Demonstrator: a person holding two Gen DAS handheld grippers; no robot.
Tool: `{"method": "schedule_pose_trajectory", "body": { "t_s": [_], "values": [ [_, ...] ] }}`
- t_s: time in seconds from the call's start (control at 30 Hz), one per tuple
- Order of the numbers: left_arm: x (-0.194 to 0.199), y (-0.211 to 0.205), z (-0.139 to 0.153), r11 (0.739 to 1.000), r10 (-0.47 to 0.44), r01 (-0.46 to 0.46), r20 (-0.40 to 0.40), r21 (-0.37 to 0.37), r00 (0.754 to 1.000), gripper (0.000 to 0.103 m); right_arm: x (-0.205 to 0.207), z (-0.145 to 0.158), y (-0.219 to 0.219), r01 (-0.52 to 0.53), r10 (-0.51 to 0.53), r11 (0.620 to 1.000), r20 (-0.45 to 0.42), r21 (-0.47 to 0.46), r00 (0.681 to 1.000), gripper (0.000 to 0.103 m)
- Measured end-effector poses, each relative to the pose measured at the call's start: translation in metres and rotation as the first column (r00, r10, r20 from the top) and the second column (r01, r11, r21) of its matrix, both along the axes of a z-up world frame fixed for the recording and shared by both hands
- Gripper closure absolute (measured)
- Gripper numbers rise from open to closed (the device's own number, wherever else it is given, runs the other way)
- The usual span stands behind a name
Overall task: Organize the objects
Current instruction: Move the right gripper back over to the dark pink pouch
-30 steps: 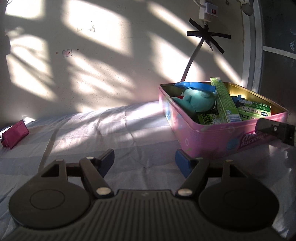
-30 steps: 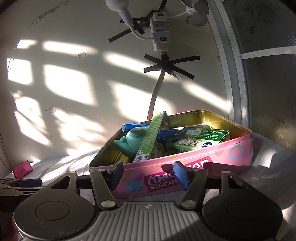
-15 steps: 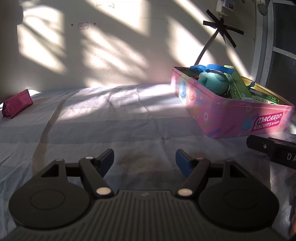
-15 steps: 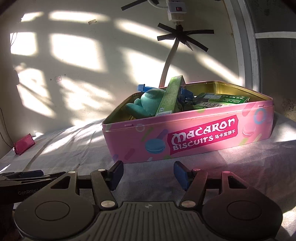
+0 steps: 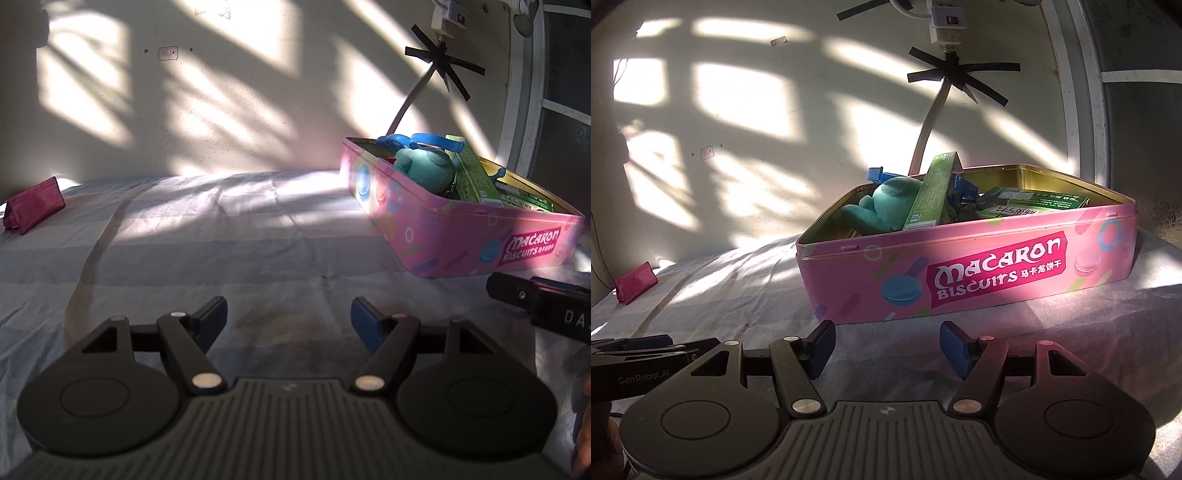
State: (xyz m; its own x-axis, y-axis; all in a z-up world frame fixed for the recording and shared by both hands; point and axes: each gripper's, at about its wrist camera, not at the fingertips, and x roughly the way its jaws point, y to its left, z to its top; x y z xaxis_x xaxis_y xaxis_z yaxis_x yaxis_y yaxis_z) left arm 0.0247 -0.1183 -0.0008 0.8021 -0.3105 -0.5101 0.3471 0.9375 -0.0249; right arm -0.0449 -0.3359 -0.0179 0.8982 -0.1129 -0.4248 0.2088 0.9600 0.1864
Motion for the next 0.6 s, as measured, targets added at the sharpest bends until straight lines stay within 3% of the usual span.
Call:
{"method": "schedule_pose_trajectory", "body": {
  "t_s": [0.17, 0.3, 0.4, 0.5, 0.6],
  "values": [
    [0.005, 0.013, 0.003, 1.0, 0.011, -0.01, -0.028, 0.014, 1.0, 0.027, -0.001, 0.003, 0.01, -0.031, 0.031, 0.999, 0.005, -0.04, 1.0, 0.04],
    [0.016, 0.063, 0.02, 0.996, 0.088, -0.089, 0.058, 0.017, 0.994, 0.025, 0.001, 0.01, 0.032, -0.147, 0.149, 0.988, 0.018, -0.054, 0.989, 0.04],
    [0.033, 0.112, 0.027, 0.982, 0.177, -0.182, 0.098, 0.049, 0.979, 0.022, 0.009, 0.018, 0.062, -0.262, 0.266, 0.96, 0.025, -0.093, 0.964, 0.04],
    [0.056, 0.165, 0.029, 0.953, 0.29, -0.297, 0.099, 0.062, 0.952, 0.022, 0.025, 0.026, 0.097, -0.382, 0.388, 0.914, 0.022, -0.136, 0.921, 0.039],
    [0.072, 0.221, 0.027, 0.885, 0.457, -0.463, 0.105, 0.038, 0.883, 0.022, 0.053, 0.035, 0.138, -0.48, 0.487, 0.864, 0.011, -0.155, 0.873, 0.036]
  ]
}}
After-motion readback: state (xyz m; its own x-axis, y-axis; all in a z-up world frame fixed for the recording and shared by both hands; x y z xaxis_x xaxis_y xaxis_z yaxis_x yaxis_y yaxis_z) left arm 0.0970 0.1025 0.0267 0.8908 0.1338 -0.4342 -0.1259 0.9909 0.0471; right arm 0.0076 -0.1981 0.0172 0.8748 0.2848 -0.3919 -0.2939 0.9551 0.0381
